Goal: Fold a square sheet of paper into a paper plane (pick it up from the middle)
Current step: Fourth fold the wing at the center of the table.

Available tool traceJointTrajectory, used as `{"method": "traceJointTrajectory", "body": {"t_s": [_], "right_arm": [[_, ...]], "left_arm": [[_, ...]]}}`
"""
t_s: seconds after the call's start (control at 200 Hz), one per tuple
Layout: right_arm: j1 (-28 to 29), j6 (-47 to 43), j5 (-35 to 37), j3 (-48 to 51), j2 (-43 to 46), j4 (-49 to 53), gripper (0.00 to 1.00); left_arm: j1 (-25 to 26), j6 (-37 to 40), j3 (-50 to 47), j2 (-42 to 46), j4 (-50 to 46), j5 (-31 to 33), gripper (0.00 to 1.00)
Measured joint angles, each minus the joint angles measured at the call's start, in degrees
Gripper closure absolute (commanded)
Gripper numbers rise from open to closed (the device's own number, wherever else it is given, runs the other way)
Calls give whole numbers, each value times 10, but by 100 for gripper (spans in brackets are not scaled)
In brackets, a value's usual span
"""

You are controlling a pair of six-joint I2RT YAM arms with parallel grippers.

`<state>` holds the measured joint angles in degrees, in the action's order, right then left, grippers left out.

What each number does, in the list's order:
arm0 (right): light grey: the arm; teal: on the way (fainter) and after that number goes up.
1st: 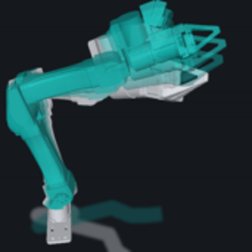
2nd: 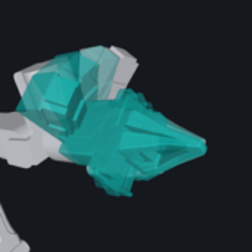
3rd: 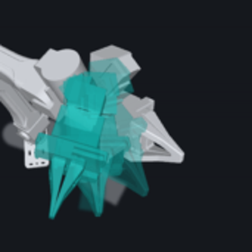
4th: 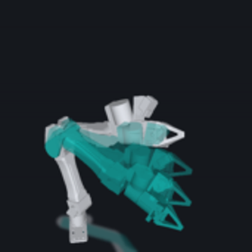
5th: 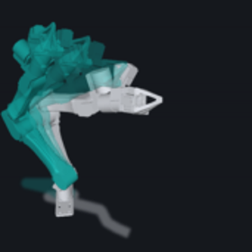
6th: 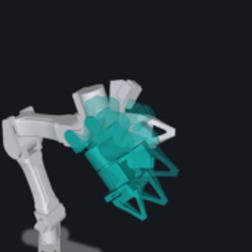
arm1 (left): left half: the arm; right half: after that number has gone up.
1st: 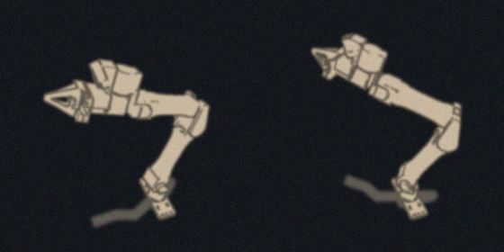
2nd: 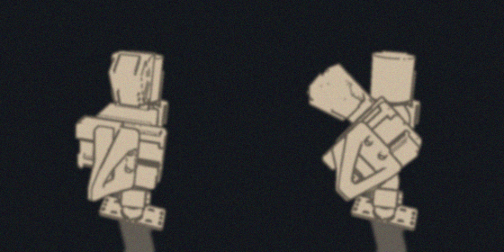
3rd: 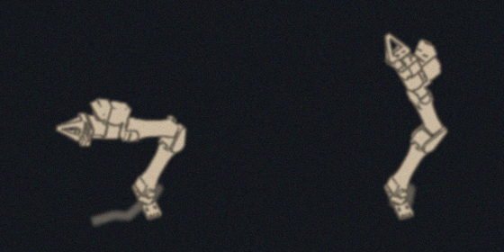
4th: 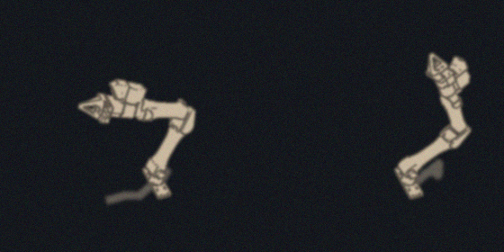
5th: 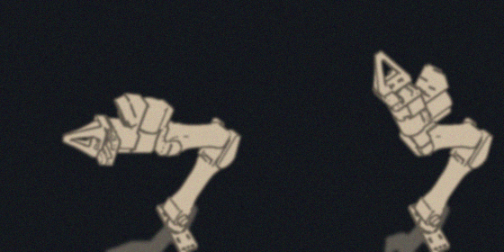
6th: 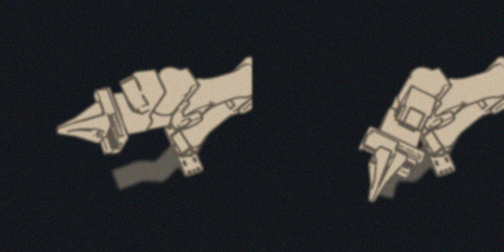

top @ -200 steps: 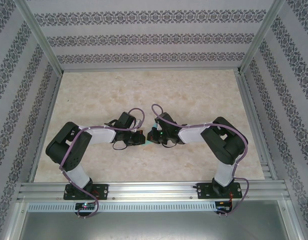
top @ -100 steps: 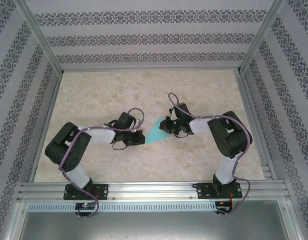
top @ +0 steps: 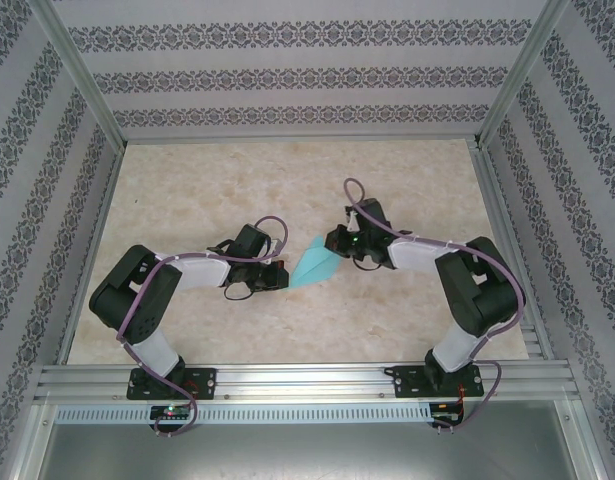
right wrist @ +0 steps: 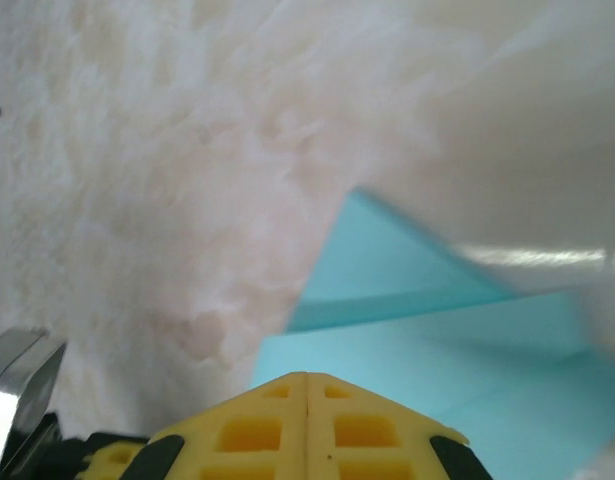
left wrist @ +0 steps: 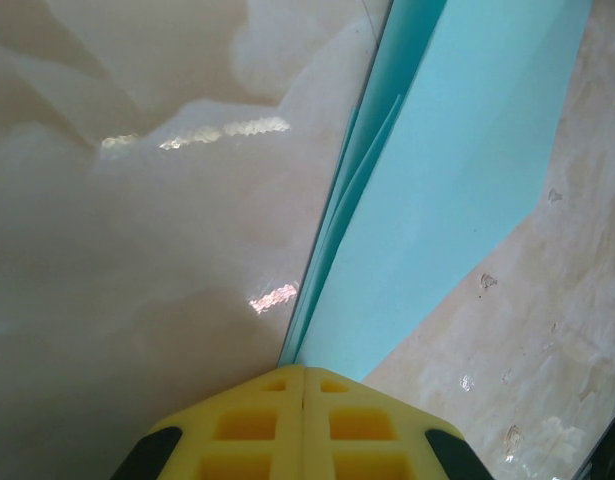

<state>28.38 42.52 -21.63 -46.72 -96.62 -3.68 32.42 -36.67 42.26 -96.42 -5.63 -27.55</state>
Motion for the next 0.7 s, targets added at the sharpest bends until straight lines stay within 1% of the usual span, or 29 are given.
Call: {"method": "traceJointTrajectory", "body": {"t_s": [0.105, 0.2, 0.32, 0.42, 0.53, 0.699], "right_arm": [[48, 15, 6, 1, -10, -7, 100], [68, 27, 6, -4, -38, -13, 100], [71, 40, 5, -9, -78, -19, 100], [71, 46, 8, -14, -84, -26, 100], [71, 55, 9, -14, -87, -31, 100], [71, 63, 8, -14, -92, -42, 100]], "left_arm": [[0, 0, 0, 0, 0, 0, 100], [0, 0, 2, 0, -2, 0, 100], [0, 0, 5, 0, -9, 0, 100], [0, 0, 5, 0, -10, -2, 100], [0, 0, 5, 3, -10, -7, 93], [8, -1, 16, 8, 5, -22, 91]]}}
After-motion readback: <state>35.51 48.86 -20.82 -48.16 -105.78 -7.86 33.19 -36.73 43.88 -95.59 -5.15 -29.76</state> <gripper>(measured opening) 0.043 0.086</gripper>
